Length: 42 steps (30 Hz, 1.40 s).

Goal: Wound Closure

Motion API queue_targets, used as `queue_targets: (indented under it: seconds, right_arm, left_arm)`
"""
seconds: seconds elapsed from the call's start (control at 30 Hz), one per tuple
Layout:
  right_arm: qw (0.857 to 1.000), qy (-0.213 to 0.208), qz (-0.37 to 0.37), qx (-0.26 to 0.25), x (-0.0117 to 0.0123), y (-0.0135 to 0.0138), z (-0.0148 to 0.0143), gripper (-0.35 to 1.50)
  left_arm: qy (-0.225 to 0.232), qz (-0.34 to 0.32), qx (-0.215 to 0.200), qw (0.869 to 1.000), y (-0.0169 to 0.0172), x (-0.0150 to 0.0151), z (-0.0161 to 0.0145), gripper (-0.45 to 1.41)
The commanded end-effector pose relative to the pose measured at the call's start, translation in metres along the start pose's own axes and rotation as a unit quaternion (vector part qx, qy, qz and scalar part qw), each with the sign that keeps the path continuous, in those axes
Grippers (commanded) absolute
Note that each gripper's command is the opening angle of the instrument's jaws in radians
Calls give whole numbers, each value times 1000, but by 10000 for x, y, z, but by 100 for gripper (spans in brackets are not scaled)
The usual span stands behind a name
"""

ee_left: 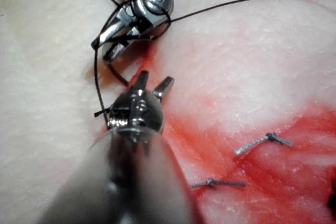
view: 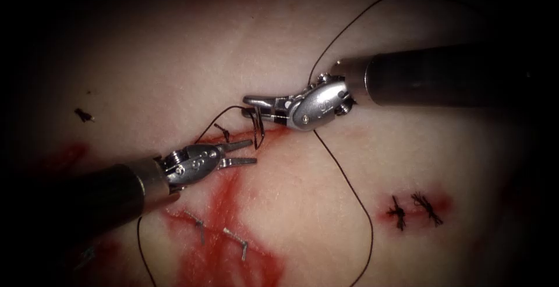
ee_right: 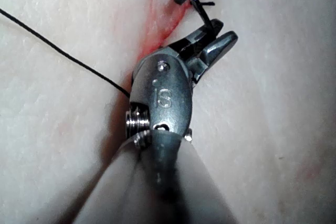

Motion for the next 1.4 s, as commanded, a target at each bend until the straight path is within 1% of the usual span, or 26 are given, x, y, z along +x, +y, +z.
queue_targets:
  seconds: [0.03, 0.2, 0.37, 0.47, 0.57, 0.7, 0.97, 1.07, 1.23, 1.4]
  right_arm:
    - [1000, -1, 0, 0, -3, -5, 5, -35]
    - [1000, -2, 2, -1, -2, -2, 5, -35]
    - [1000, -3, 3, 0, 0, -1, 5, -35]
    - [1000, -2, 4, 0, 1, -1, 5, -35]
    - [1000, -2, 1, 0, 1, -1, 5, -35]
    - [1000, -3, 0, -1, 1, -1, 5, -35]
    - [1000, -6, 1, -3, 2, 0, 5, -35]
    - [1000, -7, -2, -4, 2, 0, 5, -35]
    - [999, -22, 23, -12, 0, -1, 5, -35]
    - [997, -42, 60, -7, -8, -5, 6, -35]
  left_arm:
    - [1, 2, 3, 1000, -3, -3, 14, 34]
    - [-1, 12, 15, 1000, -2, -21, 40, 25]
    - [-31, -2, -4, 1000, 9, -50, 59, 29]
    - [-47, -6, -16, 999, 14, -61, 60, 27]
    - [-56, -15, -21, 998, 17, -66, 54, 27]
    - [-71, -19, -25, 997, 19, -74, 51, 32]
    - [-113, -14, -30, 993, 22, -104, 70, 37]
    - [-119, -18, -27, 992, 18, -113, 74, 37]
    - [-125, -21, -27, 992, 13, -122, 79, 34]
    - [-135, -23, -35, 990, 16, -131, 79, 34]
